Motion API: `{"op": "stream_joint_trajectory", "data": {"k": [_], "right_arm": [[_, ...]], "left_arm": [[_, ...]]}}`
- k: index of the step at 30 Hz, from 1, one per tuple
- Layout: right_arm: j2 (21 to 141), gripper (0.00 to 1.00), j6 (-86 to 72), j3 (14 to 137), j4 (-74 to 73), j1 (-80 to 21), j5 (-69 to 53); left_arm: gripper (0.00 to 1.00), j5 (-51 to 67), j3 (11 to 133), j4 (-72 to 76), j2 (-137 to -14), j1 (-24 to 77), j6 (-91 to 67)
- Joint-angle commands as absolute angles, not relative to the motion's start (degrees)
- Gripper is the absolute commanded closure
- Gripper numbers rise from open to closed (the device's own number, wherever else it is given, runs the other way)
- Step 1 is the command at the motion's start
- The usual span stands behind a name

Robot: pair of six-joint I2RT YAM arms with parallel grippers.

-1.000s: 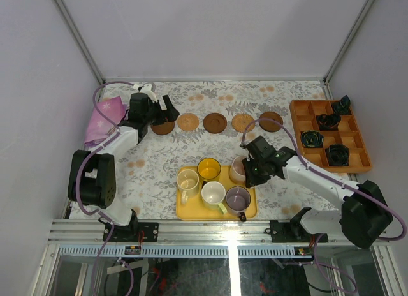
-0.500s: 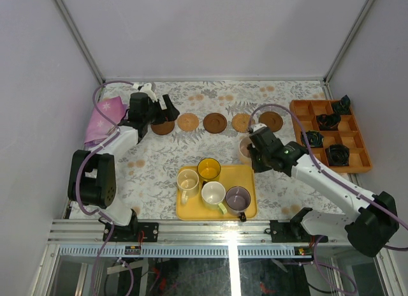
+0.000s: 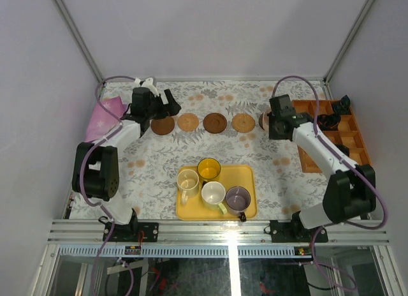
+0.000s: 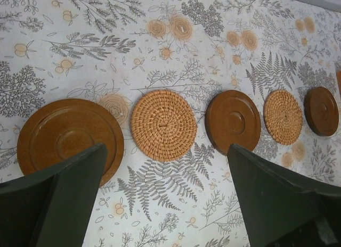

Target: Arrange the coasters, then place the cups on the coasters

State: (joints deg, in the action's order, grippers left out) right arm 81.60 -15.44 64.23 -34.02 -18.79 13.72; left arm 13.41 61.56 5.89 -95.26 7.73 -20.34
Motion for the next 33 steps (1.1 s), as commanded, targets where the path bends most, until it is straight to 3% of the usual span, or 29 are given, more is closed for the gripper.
{"op": "stream_joint_trajectory", "data": {"k": [1,16,33], "right_arm": [[86.81,1.00,-11.06,71.80,-24.64,-14.06,14.81],[101.88,1.00,-9.66,78.38,-17.16,-7.25,8.78],[105.01,1.00,-11.54,82.90,-20.20,-7.29,5.80]], "left_arm": [[0.04,12.60,65.46,8.08,-97.28,7.92,-20.95],[0.05,13.94,67.35,7.94,-99.22,7.95,-21.83],[0.04,13.98,66.91,7.65,-99.15,7.91,-21.79]]}}
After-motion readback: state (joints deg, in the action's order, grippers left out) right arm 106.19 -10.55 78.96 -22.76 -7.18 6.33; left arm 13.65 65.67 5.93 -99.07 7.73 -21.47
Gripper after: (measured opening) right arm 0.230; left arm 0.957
